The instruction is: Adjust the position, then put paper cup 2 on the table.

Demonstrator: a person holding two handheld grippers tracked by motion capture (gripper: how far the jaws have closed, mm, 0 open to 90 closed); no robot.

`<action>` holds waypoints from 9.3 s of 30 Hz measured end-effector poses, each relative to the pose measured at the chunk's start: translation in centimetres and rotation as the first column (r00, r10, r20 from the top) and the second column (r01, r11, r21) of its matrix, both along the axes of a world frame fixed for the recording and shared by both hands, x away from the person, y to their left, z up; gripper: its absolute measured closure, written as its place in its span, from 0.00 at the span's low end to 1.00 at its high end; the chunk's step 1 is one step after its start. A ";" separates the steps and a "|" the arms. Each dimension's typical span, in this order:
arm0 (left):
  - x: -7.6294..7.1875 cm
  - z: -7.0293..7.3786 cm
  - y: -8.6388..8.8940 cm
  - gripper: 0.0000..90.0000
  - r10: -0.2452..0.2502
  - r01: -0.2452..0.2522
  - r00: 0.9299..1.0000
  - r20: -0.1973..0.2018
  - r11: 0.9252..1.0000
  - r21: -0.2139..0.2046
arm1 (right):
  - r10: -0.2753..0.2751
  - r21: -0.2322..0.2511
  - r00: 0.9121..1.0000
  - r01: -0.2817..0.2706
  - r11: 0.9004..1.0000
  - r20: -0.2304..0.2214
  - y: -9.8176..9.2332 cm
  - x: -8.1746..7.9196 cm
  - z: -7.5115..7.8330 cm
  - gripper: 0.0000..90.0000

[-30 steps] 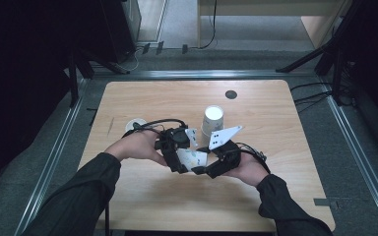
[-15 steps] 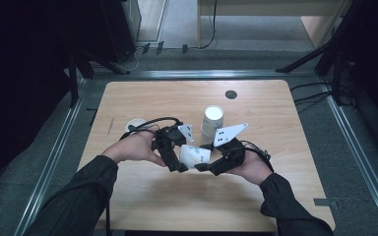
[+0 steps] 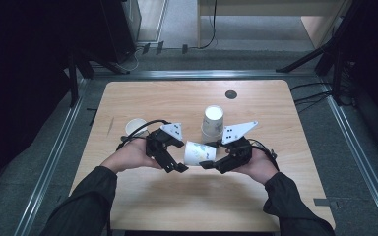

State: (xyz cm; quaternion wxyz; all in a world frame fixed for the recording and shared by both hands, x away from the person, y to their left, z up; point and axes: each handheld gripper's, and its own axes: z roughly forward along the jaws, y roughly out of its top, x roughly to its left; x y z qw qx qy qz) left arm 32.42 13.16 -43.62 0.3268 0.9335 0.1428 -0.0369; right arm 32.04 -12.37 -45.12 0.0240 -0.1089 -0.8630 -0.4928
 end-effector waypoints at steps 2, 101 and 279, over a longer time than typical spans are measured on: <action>-0.1 -0.3 0.2 0.11 0.010 -0.011 1.000 -0.005 1.000 -0.027 | 0.002 0.005 1.000 -0.002 1.000 -0.003 -0.2 0.0 0.0 0.37; -0.8 0.3 2.7 0.25 0.074 -0.081 0.997 -0.033 0.942 -0.326 | 0.061 0.020 0.995 -0.060 0.998 -0.080 -0.4 0.0 -0.6 0.29; -1.2 -0.7 1.5 0.15 0.151 -0.161 0.987 -0.056 0.918 -0.362 | 0.031 0.001 0.998 -0.031 1.000 -0.047 1.3 0.3 -1.4 0.39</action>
